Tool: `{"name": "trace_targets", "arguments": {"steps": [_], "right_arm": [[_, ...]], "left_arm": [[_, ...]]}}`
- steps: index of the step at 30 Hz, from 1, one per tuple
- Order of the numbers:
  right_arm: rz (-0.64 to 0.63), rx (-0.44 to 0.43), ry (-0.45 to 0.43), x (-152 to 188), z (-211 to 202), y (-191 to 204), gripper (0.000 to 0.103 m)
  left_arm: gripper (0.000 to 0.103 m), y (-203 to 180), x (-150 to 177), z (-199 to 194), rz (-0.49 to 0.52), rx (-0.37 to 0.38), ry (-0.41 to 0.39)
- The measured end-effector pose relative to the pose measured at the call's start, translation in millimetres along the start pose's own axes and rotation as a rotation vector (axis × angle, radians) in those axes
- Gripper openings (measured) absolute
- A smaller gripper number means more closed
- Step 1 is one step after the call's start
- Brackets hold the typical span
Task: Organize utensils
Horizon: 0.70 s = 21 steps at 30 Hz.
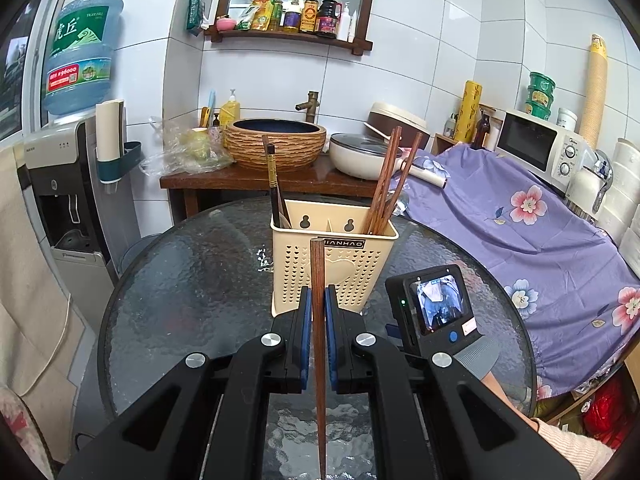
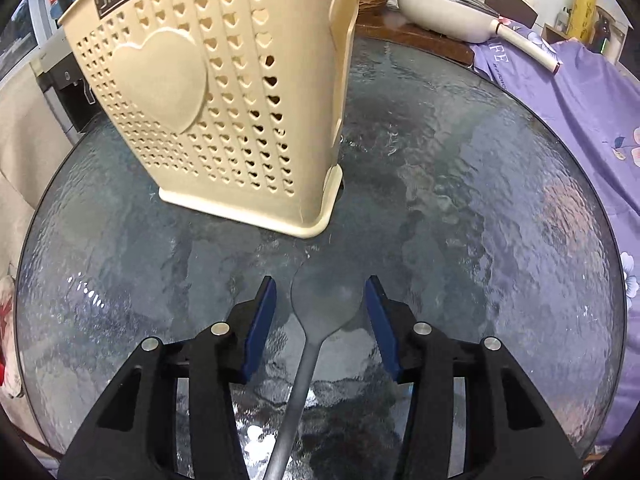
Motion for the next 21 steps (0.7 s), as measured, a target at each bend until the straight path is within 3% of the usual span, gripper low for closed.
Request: {"name": "trace_targets", "arguments": {"steps": [3, 13, 21], "right_arm": [[-0.005, 0.003, -0.001, -2.8, 0.9, 0.5, 0.037], [0.006, -0.028, -0.030, 1.4, -6.1, -3.0, 0.037], [-0.019, -0.121, -0.137, 10.7, -56.5, -4.2, 0.037]], "left_arm": [[0.007, -0.1, 0.2, 0.3, 0.003, -0.001, 0.000], [0.007, 0.5, 0.1, 0.7, 0.000, -0.004, -0.002], [0.007, 2.2, -4.5, -2.0, 0.006, -0.007, -0.025]]}}
Point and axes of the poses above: each gripper's, at about its wrist camera, not at the fingertips, and z roughly the way its jaws point, y to its left, x to its underside, the point moved 3 cm from there along z, roughly the way its jaws point, and after that the axes turned 1 degree about z, right-handed, at the moved point
